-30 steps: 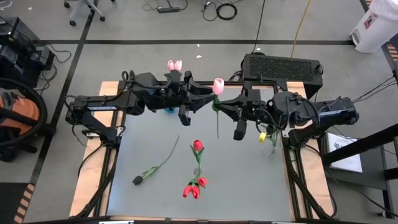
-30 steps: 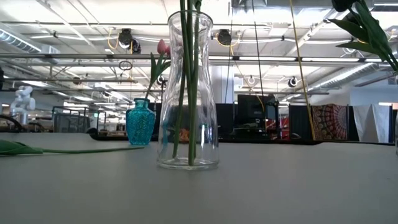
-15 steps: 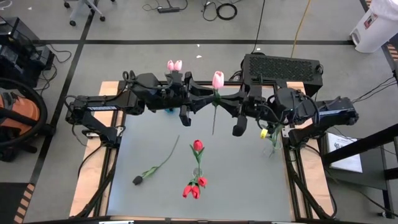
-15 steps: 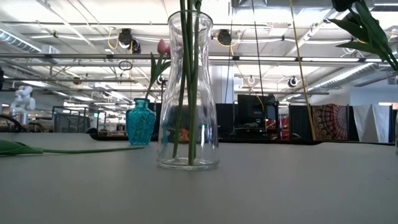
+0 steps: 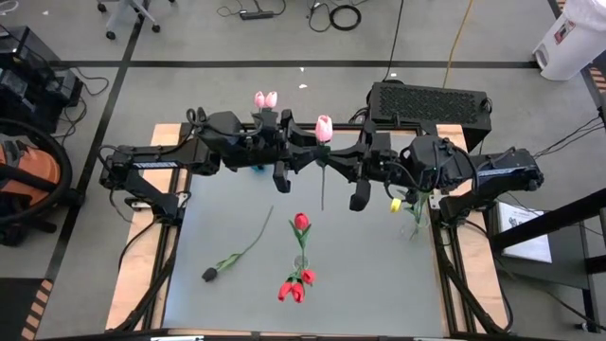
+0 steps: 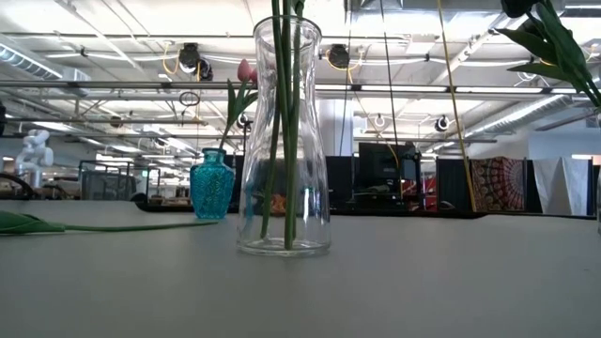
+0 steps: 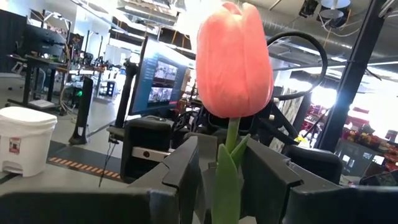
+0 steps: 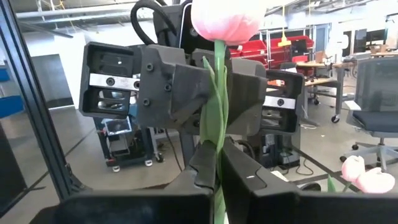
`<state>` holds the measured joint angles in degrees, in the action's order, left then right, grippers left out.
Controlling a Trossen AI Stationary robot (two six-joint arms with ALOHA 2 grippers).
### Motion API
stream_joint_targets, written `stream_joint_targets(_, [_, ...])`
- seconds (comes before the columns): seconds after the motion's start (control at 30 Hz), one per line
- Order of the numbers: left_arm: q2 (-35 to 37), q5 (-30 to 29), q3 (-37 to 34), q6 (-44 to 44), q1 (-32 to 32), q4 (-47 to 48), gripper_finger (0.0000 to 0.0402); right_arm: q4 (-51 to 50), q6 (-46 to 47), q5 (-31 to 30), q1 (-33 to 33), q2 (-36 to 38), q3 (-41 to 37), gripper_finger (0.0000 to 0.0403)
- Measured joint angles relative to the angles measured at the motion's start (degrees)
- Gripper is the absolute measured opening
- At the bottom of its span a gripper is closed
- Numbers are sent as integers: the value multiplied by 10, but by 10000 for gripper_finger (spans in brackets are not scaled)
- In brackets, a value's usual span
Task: Sort flowers into vase by color
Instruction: Put the pink flower into the blue vase
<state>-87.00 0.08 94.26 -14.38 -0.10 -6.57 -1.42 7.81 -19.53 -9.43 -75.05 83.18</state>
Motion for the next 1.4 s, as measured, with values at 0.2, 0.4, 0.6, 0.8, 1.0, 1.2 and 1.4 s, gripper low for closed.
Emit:
stream_joint_targets(0.2, [0,0,0,7,0,0,123,0,-7,2,0,0,0,4])
stream_joint_targets(0.4, [0,0,0,17,0,0,105,0,-12,2,0,0,0,4])
stream_joint_targets(0.6, [0,0,0,17,0,0,44,-1,-12,1,0,0,0,4])
stream_joint_targets(0.8, [0,0,0,18,0,0,11,-1,-12,1,0,0,0,4])
stream_joint_targets(1.0, [0,-1,0,32,0,0,13,-1,-12,1,0,0,0,4])
stream_joint_targets(1.2, [0,-15,0,46,0,0,13,-2,-14,1,0,0,0,13])
stream_joint_targets(1.4, [0,-17,0,46,0,0,13,-2,-12,17,0,0,0,67])
